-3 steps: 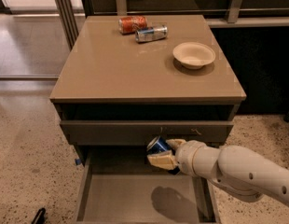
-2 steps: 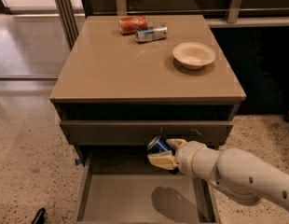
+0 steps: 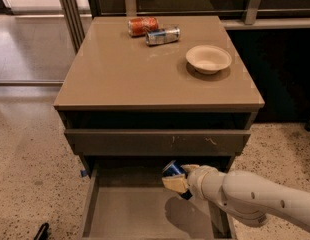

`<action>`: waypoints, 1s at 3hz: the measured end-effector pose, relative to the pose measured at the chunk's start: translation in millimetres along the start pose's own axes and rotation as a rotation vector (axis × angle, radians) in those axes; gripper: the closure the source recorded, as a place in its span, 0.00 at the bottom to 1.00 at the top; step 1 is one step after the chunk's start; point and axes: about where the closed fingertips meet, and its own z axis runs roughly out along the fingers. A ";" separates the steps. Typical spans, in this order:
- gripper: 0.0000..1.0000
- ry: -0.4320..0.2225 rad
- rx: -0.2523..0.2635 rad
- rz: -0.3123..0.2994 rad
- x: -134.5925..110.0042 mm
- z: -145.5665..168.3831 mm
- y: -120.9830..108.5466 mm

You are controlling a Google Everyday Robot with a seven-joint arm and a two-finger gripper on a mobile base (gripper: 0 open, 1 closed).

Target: Place pepsi can into middle drawer

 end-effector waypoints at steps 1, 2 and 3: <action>1.00 0.062 0.001 0.034 27.4 25.0 -9.5; 1.00 0.121 0.005 0.076 54.3 41.3 -16.7; 1.00 0.182 0.030 0.146 87.3 45.9 -28.7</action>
Offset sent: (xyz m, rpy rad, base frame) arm 0.0030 -0.0191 -0.1069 -0.0388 0.2153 -0.0724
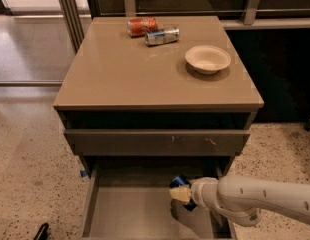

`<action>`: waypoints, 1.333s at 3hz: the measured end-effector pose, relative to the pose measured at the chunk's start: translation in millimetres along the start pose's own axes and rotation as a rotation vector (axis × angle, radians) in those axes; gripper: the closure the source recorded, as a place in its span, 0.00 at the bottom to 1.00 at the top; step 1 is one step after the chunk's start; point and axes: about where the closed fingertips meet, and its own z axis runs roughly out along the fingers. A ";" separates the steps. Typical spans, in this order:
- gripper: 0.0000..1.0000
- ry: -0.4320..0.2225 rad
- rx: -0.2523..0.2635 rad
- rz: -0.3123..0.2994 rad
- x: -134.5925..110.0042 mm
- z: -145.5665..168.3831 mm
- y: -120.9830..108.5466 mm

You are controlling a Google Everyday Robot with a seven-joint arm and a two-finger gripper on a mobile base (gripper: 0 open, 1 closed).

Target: Place pepsi can into middle drawer

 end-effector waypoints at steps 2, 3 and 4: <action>0.81 0.038 0.038 0.063 23.9 2.6 -17.8; 0.58 0.038 0.038 0.063 23.9 2.6 -17.8; 0.35 0.038 0.038 0.063 23.9 2.7 -17.8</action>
Offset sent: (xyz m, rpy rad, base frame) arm -0.0072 -0.0176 -0.0180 -0.0115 0.0445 -0.0570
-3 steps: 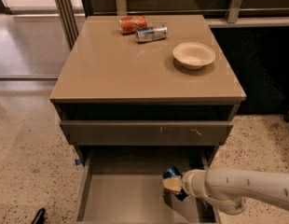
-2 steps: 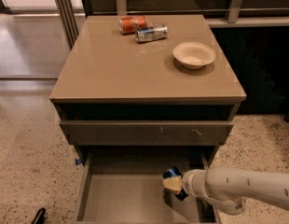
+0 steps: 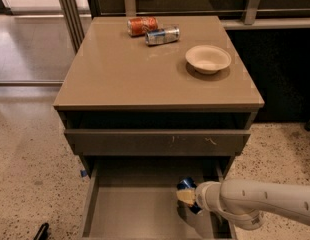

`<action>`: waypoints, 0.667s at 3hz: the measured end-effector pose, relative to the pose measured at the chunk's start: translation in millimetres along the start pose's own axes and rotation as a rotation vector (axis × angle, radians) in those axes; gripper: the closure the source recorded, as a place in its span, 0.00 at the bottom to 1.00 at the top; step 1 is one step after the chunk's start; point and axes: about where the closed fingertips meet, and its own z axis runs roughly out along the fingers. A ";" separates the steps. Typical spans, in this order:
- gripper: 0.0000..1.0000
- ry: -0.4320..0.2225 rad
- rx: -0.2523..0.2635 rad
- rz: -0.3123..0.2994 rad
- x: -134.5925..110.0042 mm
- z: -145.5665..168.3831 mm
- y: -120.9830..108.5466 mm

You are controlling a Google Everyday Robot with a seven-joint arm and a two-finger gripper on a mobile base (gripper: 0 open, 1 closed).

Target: Place pepsi can into middle drawer

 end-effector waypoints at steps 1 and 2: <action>0.12 0.000 0.000 0.000 0.0 0.0 0.0; 0.00 0.000 0.000 0.000 0.0 0.1 0.1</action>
Offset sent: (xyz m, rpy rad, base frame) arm 0.0000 0.0000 0.0000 0.0000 0.0000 0.0000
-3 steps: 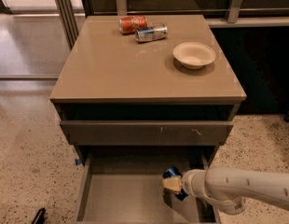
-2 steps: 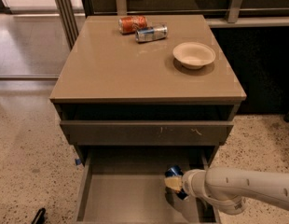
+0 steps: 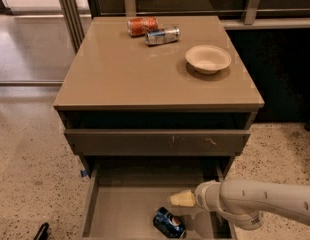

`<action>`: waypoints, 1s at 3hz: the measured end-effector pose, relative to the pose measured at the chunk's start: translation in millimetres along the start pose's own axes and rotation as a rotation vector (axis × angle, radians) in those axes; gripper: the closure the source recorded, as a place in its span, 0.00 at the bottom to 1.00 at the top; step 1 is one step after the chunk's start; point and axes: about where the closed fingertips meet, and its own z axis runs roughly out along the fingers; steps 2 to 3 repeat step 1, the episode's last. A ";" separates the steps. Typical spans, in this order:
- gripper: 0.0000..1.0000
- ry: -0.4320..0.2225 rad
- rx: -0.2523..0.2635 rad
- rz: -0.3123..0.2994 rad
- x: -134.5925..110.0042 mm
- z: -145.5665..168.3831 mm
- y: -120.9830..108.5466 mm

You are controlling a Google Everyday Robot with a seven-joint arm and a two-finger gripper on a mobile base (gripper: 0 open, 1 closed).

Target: Place pepsi can into middle drawer

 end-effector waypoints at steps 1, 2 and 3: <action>0.00 0.000 0.000 0.000 0.0 0.0 0.0; 0.00 0.000 0.000 0.000 0.0 0.0 0.0; 0.00 0.000 0.000 0.000 0.0 0.0 0.0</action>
Offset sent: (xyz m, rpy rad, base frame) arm 0.0000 0.0000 0.0000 0.0000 0.0000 0.0000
